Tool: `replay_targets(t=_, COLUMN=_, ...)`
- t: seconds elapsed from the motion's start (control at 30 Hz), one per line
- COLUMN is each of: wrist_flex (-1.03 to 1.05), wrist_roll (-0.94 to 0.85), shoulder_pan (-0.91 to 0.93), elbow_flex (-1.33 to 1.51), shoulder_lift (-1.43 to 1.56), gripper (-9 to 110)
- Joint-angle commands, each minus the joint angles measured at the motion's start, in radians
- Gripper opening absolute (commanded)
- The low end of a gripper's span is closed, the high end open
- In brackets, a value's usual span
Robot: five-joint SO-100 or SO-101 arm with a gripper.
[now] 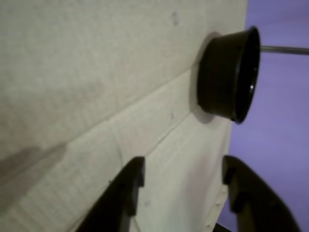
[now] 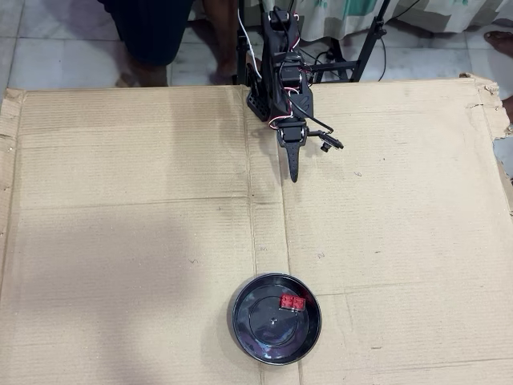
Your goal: Grasp a lego block and put it in the bin.
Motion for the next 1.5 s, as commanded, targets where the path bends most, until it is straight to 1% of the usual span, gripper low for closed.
replay_targets(t=0.0, wrist_flex=-0.006, wrist_roll=-0.014, shoulder_pan=0.009, elbow_flex=0.025, shoulder_lift=0.040, gripper=19)
replay_targets(t=0.2, wrist_flex=-0.005, wrist_roll=-0.014, shoulder_pan=0.011, elbow_flex=0.135, shoulder_lift=0.147, gripper=19)
replay_targets(t=0.5, wrist_flex=0.008, wrist_roll=-0.014, shoulder_pan=0.028, elbow_flex=0.156, shoulder_lift=0.238, gripper=19)
replay_targets(t=0.6, wrist_flex=0.008, wrist_roll=-0.014, shoulder_pan=0.041, elbow_flex=0.156, shoulder_lift=0.259, gripper=13)
replay_targets(t=0.73, wrist_flex=0.032, wrist_roll=-0.014, shoulder_pan=0.041, elbow_flex=0.156, shoulder_lift=0.302, gripper=0)
replay_targets(t=0.93, wrist_flex=0.227, wrist_roll=-0.014, shoulder_pan=0.043, elbow_flex=0.152, shoulder_lift=0.373, gripper=0)
replay_targets(t=1.47, wrist_flex=0.238, wrist_roll=-0.014, shoulder_pan=0.043, elbow_flex=0.152, shoulder_lift=0.379, gripper=0)
